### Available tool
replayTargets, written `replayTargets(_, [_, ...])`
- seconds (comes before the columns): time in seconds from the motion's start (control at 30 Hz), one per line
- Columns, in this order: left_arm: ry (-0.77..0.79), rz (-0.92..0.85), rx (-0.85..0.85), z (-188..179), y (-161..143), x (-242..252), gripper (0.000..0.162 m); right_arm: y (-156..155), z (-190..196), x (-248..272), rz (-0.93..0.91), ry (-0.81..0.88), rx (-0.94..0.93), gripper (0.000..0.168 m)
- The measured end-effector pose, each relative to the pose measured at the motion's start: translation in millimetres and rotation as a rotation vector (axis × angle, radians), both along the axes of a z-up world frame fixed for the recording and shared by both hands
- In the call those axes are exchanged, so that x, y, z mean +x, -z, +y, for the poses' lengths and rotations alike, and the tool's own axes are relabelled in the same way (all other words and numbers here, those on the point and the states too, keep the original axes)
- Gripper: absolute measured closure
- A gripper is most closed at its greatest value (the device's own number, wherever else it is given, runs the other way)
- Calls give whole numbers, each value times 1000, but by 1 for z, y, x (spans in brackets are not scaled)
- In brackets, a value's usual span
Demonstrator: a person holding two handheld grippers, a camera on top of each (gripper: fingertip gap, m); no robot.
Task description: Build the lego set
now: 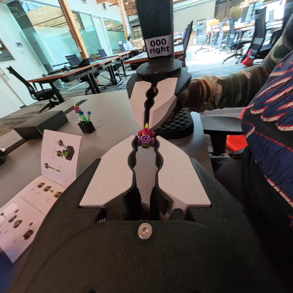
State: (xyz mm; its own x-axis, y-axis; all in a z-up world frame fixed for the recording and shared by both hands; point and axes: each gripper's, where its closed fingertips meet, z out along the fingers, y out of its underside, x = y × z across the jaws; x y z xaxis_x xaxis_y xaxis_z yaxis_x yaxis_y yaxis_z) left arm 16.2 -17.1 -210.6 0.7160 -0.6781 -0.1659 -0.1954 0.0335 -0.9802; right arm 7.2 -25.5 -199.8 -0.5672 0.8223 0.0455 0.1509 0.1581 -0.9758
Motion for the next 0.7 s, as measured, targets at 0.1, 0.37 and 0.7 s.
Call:
replayTargets(0.1, [-68,51,32,4,1,-2,142,2,3,0,-54,39,-71,167])
replayTargets(0.37, [-64,97,30,4,6,1,142,6,4,4,-109,45,-106,165])
replayTargets(0.7, [-43,90,2,4,8,2,142,2,3,6,-16,-15,72,161])
